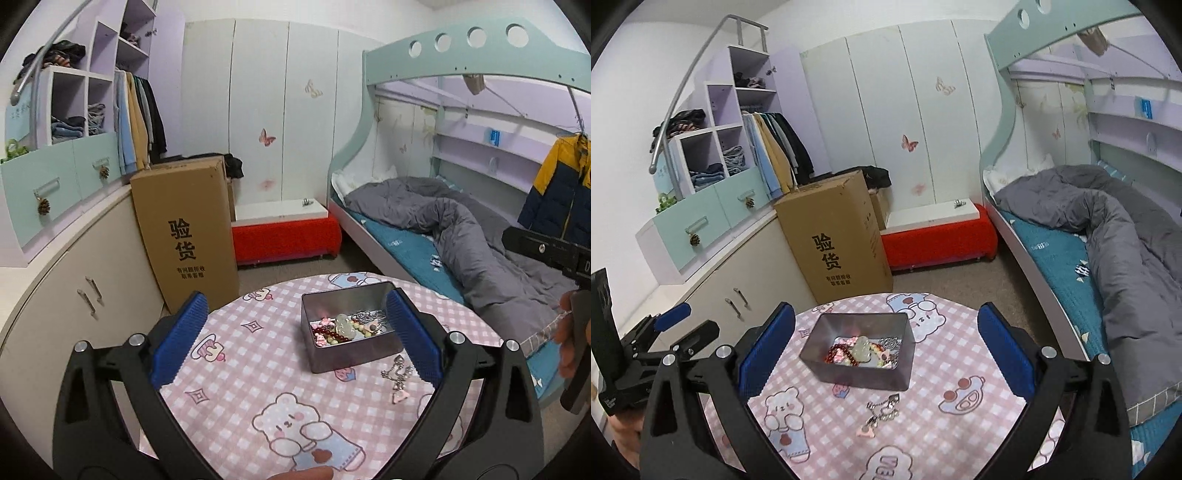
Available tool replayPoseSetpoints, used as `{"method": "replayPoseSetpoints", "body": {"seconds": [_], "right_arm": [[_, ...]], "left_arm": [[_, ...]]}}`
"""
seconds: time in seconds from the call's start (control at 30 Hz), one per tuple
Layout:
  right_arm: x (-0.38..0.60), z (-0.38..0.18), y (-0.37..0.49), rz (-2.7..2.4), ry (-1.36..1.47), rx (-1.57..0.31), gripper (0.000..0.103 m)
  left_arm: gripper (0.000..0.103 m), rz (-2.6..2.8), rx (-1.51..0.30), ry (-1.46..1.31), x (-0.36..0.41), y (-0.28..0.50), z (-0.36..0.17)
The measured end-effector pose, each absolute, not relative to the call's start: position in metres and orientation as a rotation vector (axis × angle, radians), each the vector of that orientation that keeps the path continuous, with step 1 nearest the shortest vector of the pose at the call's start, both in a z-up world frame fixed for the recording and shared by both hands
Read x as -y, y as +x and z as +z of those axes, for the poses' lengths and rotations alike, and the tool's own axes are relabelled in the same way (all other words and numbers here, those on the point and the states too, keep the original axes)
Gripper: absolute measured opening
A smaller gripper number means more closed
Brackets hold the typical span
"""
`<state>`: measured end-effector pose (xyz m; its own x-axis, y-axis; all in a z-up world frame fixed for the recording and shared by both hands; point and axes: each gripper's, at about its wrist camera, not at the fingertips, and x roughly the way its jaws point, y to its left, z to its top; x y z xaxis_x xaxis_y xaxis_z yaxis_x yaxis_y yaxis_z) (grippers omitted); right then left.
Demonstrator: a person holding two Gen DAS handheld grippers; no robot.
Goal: Organize jewelry
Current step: 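Withdraw both tools from the box toward the last charm and chain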
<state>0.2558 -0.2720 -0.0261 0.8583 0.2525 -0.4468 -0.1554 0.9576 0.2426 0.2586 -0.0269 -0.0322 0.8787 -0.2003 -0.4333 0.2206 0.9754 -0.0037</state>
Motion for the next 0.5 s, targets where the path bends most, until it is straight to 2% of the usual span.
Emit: {"method": "replayPoseSetpoints", "body": {"seconds": [0.27, 0.5], "right_arm": [[0.264, -0.027, 0.211, 0.213, 0.156, -0.452, 0.095], [0.263, -0.047, 0.177, 0.176, 0.128, -0.447, 0.095]], "left_arm": [[0.096, -0.216, -0.404, 0.062, 0.032, 0.223, -0.029], [0.096, -0.225, -0.436, 0.044, 0.034, 0.209, -0.056]]}}
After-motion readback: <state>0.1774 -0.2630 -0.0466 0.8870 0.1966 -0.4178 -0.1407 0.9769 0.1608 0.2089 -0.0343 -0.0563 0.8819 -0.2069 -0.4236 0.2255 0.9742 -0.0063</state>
